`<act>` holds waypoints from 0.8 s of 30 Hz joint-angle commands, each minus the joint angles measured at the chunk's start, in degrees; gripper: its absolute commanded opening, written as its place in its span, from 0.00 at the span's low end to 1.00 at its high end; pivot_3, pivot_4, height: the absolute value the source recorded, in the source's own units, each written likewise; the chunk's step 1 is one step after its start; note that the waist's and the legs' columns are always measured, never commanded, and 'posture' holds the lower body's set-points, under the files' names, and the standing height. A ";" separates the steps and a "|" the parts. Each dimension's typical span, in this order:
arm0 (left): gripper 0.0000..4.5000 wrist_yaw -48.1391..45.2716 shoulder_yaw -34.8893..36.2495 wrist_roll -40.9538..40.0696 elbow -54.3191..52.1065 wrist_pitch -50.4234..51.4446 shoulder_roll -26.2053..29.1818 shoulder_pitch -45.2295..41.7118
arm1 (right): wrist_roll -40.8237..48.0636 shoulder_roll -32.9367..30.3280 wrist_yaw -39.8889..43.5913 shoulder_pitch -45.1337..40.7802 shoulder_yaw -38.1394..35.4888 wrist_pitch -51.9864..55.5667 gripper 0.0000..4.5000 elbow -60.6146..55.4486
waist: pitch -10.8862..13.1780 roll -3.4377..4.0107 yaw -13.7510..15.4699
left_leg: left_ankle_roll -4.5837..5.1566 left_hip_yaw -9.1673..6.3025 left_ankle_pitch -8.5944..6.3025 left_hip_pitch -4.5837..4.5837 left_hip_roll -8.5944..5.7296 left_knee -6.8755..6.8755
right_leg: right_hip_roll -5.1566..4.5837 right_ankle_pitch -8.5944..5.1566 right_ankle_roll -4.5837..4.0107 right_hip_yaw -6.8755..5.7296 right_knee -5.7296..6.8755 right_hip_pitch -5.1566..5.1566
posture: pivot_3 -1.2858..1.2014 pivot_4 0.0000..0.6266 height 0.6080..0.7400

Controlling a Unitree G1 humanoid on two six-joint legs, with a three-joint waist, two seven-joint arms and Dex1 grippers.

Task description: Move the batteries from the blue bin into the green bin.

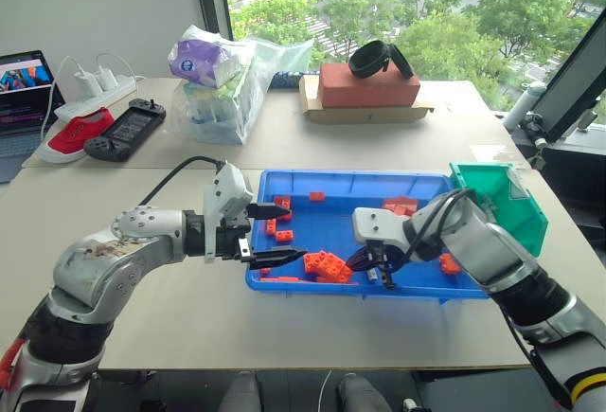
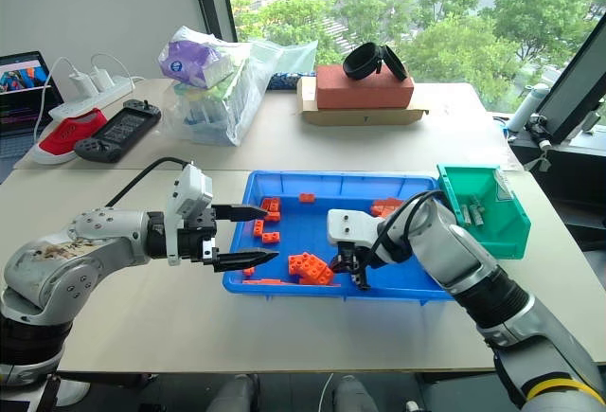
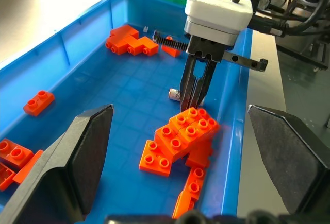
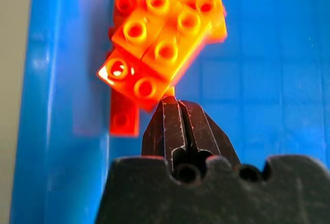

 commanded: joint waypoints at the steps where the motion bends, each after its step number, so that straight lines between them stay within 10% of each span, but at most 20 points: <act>1: 1.00 0.36 0.92 -0.42 -1.65 -0.46 -0.35 -1.21 | 2.92 5.42 -2.28 -0.96 -1.50 2.95 0.01 0.45 | -0.01 -0.01 -0.02 | -0.01 -0.01 0.01 0.00 0.00 0.00 | 0.00 0.00 0.00 -0.01 0.00 0.00 | 0.52 0.24 1.00; 15: 1.00 0.38 0.95 -0.67 -1.65 -0.23 -0.53 -1.20 | 5.27 1.95 -2.26 -3.57 -7.18 5.04 0.01 2.55 | -0.01 -0.02 0.29 | -0.04 -0.05 0.03 -0.02 -0.01 0.00 | -0.01 0.00 0.00 -0.08 0.00 0.02 | 0.52 0.24 1.00; 24: 1.00 -1.10 -0.23 -0.14 -0.24 -0.47 -0.78 -2.56 | 5.37 -6.59 -1.24 -2.30 -9.55 6.78 0.64 3.20 | -0.01 -0.02 0.13 | -0.04 -0.06 0.02 -0.01 -0.01 -0.01 | 0.00 0.00 -0.01 -0.07 -0.01 0.02 | 0.52 0.24 1.00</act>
